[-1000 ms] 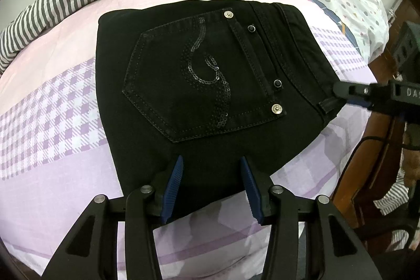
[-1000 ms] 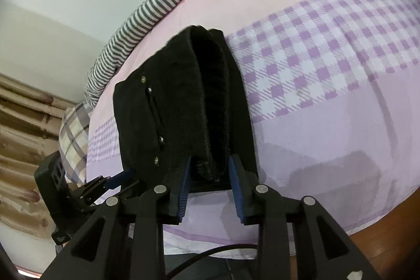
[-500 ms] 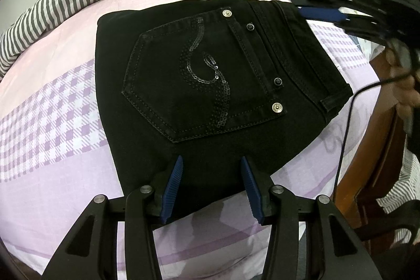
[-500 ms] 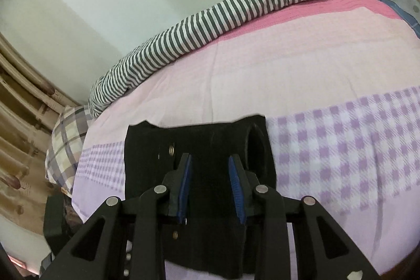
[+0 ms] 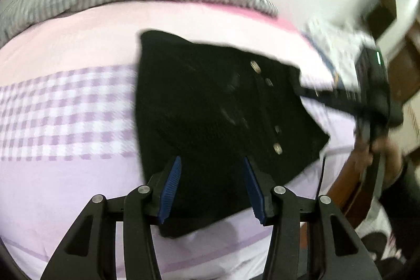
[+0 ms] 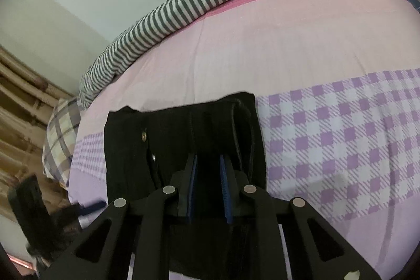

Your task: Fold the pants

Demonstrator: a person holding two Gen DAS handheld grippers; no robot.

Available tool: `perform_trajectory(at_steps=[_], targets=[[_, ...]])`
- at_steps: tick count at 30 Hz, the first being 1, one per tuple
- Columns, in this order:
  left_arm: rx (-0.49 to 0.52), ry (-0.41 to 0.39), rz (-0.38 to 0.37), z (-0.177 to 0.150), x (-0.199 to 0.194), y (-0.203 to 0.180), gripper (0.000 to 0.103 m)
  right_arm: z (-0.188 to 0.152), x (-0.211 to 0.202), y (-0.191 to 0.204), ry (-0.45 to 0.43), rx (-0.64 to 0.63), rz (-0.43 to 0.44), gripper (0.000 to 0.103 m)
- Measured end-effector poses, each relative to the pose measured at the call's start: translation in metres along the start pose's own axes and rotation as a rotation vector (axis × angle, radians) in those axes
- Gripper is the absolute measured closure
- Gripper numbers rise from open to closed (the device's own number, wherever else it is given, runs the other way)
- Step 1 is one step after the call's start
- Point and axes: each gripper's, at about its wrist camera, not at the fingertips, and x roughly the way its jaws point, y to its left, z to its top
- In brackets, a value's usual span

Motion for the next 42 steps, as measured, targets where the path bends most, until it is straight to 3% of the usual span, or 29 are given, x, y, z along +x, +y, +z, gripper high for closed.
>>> perform_trajectory(at_steps=[2,4,5,6,13,21,34,37,42], targets=[[-0.066,-0.012,-0.009,0.006,-0.005,0.020,0.053,-0.005,-0.006,-0.002,0.005,-0.008,0.015,0.082],[-0.121,-0.010,-0.021,0.009,-0.004,0.036,0.053,-0.008,-0.011,-0.005,0.008,-0.007,0.030,0.070],[-0.137,-0.006,-0.030,0.009,-0.004,0.042,0.053,-0.009,-0.014,-0.008,0.014,-0.003,0.031,0.055],[-0.157,0.008,-0.051,0.011,0.000,0.048,0.053,-0.011,-0.017,-0.011,0.014,-0.002,0.043,0.052],[-0.269,0.076,-0.183,0.013,0.023,0.083,0.053,-0.015,-0.012,-0.037,0.129,0.022,0.149,0.048],[-0.297,0.129,-0.193,0.017,0.034,0.097,0.052,-0.013,0.004,-0.059,0.186,0.052,0.202,0.048],[-0.258,0.102,-0.261,0.036,0.047,0.094,0.051,0.007,0.030,-0.062,0.226,0.028,0.388,0.049],[-0.272,0.089,-0.266,0.036,0.050,0.095,0.051,0.005,0.030,-0.061,0.220,0.035,0.388,0.052],[-0.253,0.069,-0.235,0.037,0.049,0.087,0.051,-0.006,0.026,-0.062,0.164,0.080,0.353,0.072]])
